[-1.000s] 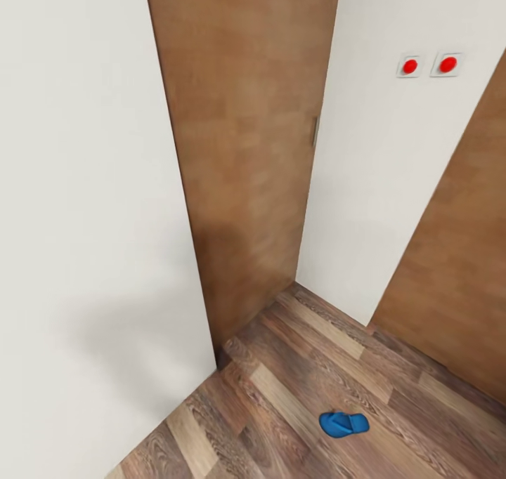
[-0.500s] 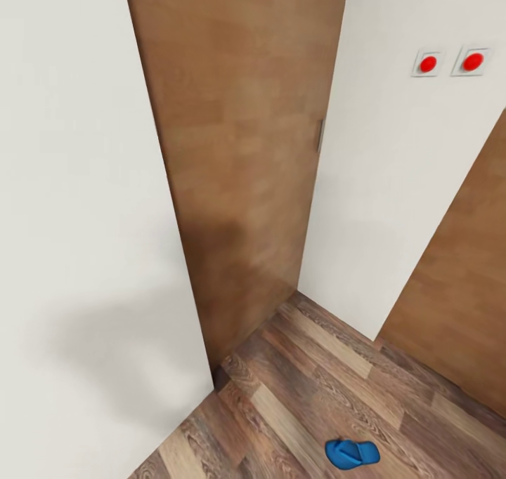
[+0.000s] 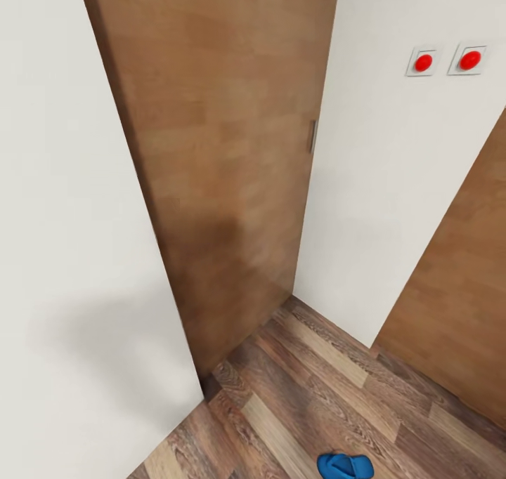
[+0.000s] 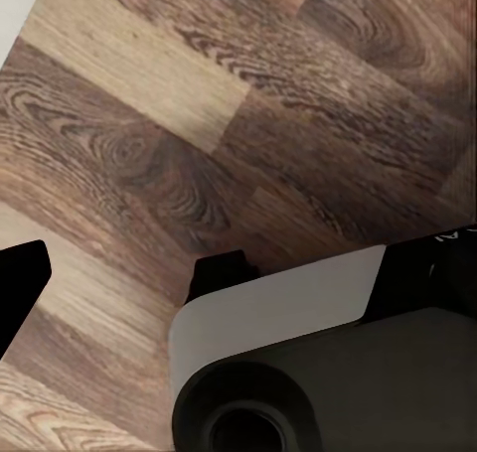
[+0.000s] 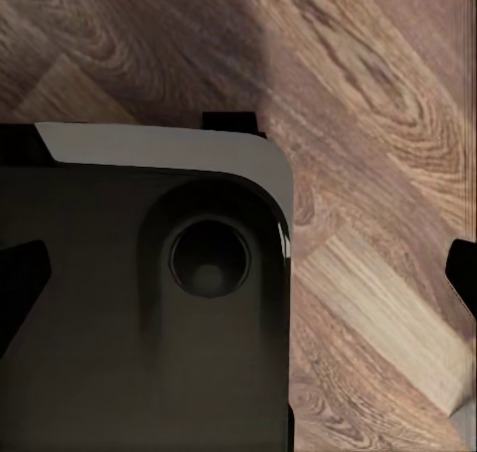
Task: In the bedroom, move the book from the bed onto either nightstand, and place the two sandals side by side next to the bed.
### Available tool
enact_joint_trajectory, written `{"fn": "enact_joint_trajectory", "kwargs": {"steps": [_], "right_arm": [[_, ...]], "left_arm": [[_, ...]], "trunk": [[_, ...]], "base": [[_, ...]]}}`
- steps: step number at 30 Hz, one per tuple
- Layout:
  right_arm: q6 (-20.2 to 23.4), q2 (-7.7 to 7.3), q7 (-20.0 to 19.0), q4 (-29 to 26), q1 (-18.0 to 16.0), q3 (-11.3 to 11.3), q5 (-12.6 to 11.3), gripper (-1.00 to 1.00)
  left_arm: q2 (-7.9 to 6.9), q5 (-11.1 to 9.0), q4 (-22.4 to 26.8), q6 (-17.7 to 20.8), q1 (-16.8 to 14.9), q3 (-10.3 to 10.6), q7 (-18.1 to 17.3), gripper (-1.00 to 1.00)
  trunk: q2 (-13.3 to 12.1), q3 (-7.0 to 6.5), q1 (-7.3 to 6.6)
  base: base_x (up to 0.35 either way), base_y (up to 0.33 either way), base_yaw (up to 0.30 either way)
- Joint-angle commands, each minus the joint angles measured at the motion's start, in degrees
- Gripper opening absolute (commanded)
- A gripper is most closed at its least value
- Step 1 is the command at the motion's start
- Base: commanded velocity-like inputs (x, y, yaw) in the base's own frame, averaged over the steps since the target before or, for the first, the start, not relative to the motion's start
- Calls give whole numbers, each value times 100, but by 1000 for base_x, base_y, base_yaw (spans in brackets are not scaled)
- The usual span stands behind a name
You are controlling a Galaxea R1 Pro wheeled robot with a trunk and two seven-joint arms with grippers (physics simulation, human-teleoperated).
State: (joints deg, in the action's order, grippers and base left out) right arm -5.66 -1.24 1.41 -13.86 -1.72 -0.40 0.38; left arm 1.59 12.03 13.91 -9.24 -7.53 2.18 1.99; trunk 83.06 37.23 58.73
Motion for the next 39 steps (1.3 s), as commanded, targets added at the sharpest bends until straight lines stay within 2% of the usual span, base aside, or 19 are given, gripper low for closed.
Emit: {"fn": "enact_joint_trajectory", "kwargs": {"steps": [1,33,36,39], "right_arm": [[-18,1,8,6,-3,-3,4,100],[-13,-3,9,3,-3,-9,-5,100],[2,-12,4,-13,-3,-135,-128,100],[35,-20,11,-285,-3,-379,-402,100]], "left_arm": [[-1,29,-3,-16,-3,20,21,100],[-1,27,-3,-16,-3,19,21,100],[-1,27,-3,-16,-3,19,21,100],[-1,27,-3,-16,-3,19,21,100]], "trunk": [[2,4,0],[2,4,0],[2,4,0],[2,4,0]], "base": [[3,-257,0],[0,-14,0],[0,0,0],[0,0,0]]}}
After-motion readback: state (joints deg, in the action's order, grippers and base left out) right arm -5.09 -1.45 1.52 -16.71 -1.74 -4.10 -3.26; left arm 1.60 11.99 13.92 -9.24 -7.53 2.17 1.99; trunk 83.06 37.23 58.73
